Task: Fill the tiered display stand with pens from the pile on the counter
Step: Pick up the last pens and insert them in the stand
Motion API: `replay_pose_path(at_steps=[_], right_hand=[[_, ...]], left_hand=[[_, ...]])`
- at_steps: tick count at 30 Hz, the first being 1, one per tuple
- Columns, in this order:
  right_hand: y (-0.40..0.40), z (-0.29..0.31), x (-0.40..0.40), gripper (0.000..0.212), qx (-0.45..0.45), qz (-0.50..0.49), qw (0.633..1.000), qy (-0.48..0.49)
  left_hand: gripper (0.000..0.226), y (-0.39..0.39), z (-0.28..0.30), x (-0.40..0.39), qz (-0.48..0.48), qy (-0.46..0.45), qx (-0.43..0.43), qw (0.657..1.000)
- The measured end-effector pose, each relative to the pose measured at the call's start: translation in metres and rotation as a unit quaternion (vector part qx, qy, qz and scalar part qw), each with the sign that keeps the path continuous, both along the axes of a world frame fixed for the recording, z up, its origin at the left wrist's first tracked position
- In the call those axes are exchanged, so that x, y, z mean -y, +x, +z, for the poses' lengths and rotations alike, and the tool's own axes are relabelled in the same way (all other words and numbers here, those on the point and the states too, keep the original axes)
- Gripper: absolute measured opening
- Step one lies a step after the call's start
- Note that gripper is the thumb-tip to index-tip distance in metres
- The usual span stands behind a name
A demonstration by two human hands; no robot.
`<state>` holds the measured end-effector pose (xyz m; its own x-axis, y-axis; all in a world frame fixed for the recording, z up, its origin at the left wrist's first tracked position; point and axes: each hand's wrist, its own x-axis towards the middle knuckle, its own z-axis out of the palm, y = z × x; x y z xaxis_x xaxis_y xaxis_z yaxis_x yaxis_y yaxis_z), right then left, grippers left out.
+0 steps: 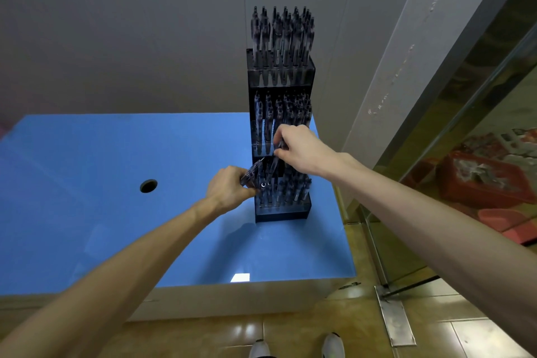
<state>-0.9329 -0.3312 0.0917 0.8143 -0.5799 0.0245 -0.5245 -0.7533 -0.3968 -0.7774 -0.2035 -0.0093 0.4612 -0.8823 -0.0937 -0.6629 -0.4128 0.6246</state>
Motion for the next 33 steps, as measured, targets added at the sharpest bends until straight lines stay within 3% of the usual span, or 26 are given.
replay_pose_path(at_steps=[5, 10, 17, 24, 33], right_hand=[[0.000, 0.011, 0.007, 0.012, 0.019, -0.026, 0.999, -0.027], [-0.002, 0.009, 0.007, 0.014, 0.008, -0.018, 0.998, -0.055], [-0.007, -0.008, 0.006, 0.013, -0.005, -0.014, 0.998, -0.066], [-0.007, -0.004, 0.008, 0.016, 0.002, 0.020, 0.996, -0.088], [-0.006, -0.012, 0.008, 0.018, 0.012, 0.024, 0.996, -0.085]], left_hand=[[0.016, -0.004, 0.003, 0.007, 0.003, 0.025, 0.011, 1.000], [0.040, -0.001, -0.005, 0.011, -0.006, 0.063, 0.004, 0.998], [0.019, 0.005, -0.017, 0.008, -0.007, 0.054, -0.021, 0.998], [0.034, 0.002, -0.011, 0.013, -0.001, 0.041, -0.029, 0.999], [0.021, 0.010, -0.011, 0.009, 0.001, -0.024, -0.070, 0.997]])
